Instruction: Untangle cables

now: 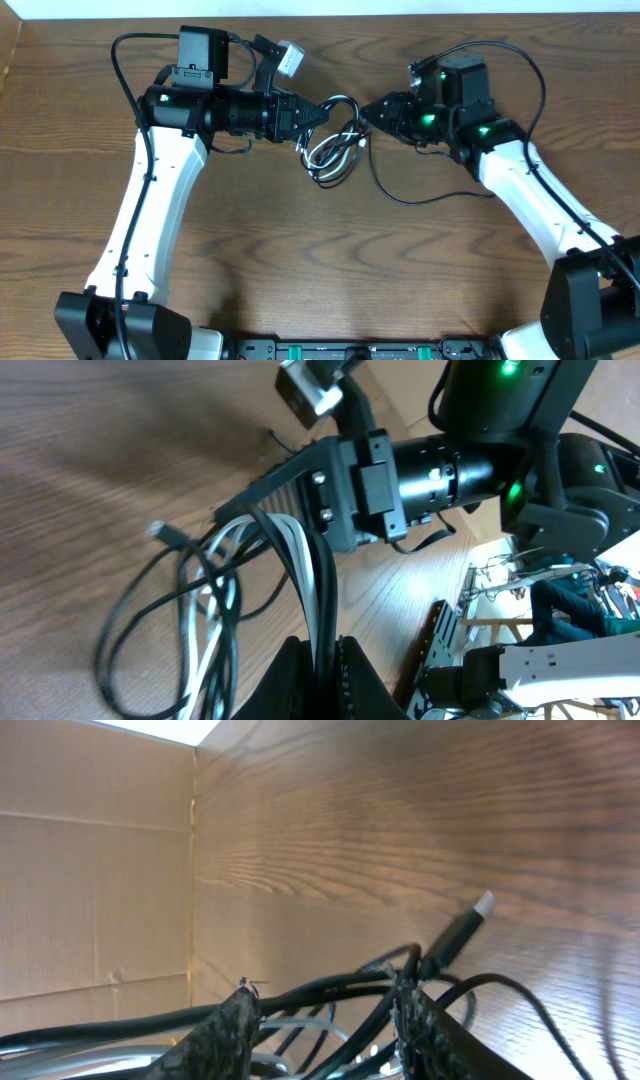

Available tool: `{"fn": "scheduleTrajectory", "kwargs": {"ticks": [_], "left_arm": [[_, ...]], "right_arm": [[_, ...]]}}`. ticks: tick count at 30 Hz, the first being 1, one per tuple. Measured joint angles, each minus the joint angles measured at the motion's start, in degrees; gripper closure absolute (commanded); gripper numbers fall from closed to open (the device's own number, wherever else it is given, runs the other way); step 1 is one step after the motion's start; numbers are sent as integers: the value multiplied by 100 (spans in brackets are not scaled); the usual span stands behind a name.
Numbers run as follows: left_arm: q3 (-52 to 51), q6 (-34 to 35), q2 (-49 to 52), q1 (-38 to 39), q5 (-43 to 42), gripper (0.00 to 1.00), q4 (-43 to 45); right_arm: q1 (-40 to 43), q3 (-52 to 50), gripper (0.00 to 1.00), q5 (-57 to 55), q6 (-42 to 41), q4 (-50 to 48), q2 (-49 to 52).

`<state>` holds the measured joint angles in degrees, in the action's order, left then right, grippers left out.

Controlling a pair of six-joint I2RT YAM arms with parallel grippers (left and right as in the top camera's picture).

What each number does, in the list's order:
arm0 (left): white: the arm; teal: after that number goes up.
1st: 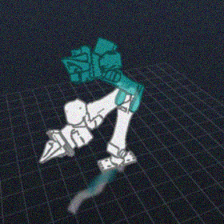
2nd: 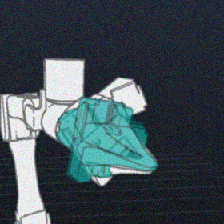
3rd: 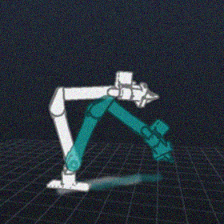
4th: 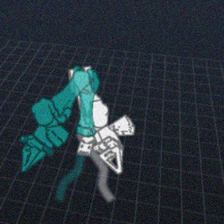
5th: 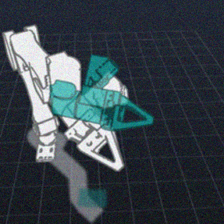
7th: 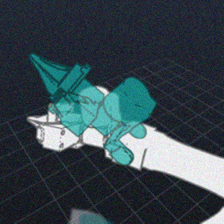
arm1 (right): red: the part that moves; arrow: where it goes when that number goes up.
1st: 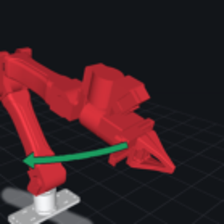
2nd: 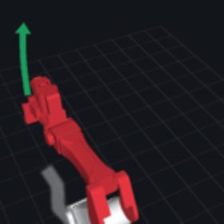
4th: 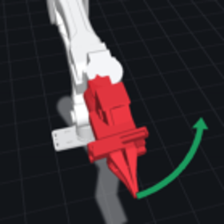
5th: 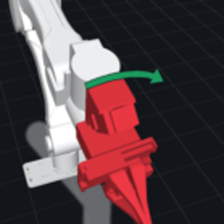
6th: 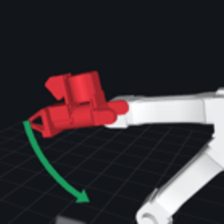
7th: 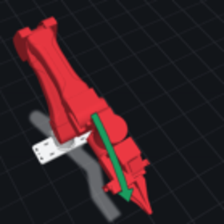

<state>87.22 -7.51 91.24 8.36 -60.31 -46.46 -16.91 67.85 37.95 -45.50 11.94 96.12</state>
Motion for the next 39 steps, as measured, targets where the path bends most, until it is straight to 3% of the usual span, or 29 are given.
{"fn": "scheduleTrajectory", "kwargs": {"ticks": [9,26,32,35,39], "left_arm": [[0,0,0,0,2,93,2],[0,0,0,0,4,92,0],[0,2,0,0,22,93,-2],[0,0,0,0,22,93,-2],[0,0,0,0,24,93,0]], "right_arm": [[-17,0,66,-7,-313,350,26],[-468,0,74,-35,-404,127,297],[-476,0,85,-35,-538,-365,634],[-476,0,98,-42,-592,-393,643],[-479,0,99,-42,-625,-437,643]]}}
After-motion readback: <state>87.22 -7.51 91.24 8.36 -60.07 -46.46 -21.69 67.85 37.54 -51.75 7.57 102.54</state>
